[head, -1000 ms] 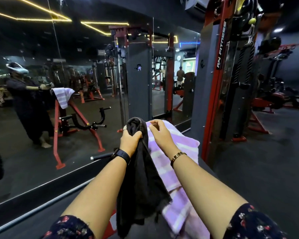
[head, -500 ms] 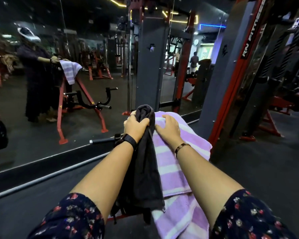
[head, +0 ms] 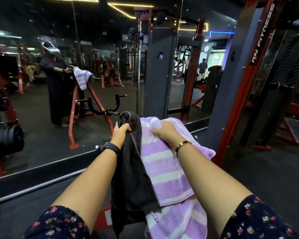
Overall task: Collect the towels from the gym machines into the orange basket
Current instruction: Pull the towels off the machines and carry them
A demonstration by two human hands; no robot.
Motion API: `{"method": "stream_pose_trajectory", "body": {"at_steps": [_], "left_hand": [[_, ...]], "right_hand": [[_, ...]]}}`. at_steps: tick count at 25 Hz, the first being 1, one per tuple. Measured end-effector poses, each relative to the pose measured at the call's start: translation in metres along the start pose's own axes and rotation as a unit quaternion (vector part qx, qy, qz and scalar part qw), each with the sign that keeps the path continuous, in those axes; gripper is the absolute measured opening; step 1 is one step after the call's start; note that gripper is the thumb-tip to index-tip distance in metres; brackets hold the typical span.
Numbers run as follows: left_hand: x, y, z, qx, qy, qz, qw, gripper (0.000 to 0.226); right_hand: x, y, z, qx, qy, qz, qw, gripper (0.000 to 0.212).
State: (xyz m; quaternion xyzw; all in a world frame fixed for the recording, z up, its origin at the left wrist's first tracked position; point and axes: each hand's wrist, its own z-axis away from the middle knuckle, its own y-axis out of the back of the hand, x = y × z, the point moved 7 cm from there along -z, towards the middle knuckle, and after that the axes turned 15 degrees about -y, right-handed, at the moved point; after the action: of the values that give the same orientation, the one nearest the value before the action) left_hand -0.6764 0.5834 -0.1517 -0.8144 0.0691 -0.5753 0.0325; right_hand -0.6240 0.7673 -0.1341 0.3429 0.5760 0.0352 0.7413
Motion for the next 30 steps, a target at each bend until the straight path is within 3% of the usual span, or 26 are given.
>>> {"method": "stream_pose_trajectory", "body": {"at_steps": [3,8,11,12,14,16,20,23,25,27,30], "left_hand": [[0.015,-0.002,0.000,-0.022,-0.027,0.028,0.999,0.008],[0.041,0.008,-0.003,-0.026,-0.052,0.067,0.996,0.057],[0.066,-0.001,0.007,-0.044,-0.025,0.138,0.989,0.072],[0.077,-0.004,0.010,-0.053,-0.031,0.134,0.989,0.069],[0.097,-0.003,0.013,-0.045,-0.059,0.122,0.990,0.069],[0.105,0.011,0.011,-0.022,-0.074,0.127,0.989,0.074],[0.092,0.066,-0.004,0.072,-0.110,0.099,0.986,0.073],[0.095,0.089,-0.003,0.079,-0.146,0.010,0.986,0.048],[0.106,0.096,0.009,0.090,-0.155,0.004,0.984,0.026],[0.116,0.092,0.030,0.078,-0.135,0.014,0.988,0.002],[0.115,0.078,0.063,0.029,-0.052,0.051,0.997,0.006]], "right_hand": [[-0.013,-0.003,0.008,0.002,0.056,0.044,0.997,0.028],[-0.020,0.006,0.013,0.004,0.140,0.008,0.990,0.073],[-0.005,-0.009,-0.015,-0.067,0.078,-0.026,0.994,0.099],[-0.009,-0.015,-0.007,-0.109,0.072,-0.043,0.990,0.095],[-0.026,-0.017,0.022,-0.193,0.085,-0.126,0.969,0.051],[-0.037,-0.014,0.037,-0.212,0.081,-0.188,0.956,0.026],[-0.070,0.001,0.062,-0.159,0.129,-0.208,0.956,0.022],[-0.090,0.010,0.074,-0.023,0.163,-0.131,0.978,0.045],[-0.098,0.011,0.083,0.021,0.187,-0.158,0.969,0.070],[-0.107,0.008,0.093,0.033,0.228,-0.200,0.952,0.081],[-0.110,-0.008,0.103,-0.028,0.231,-0.220,0.947,0.072]]}}
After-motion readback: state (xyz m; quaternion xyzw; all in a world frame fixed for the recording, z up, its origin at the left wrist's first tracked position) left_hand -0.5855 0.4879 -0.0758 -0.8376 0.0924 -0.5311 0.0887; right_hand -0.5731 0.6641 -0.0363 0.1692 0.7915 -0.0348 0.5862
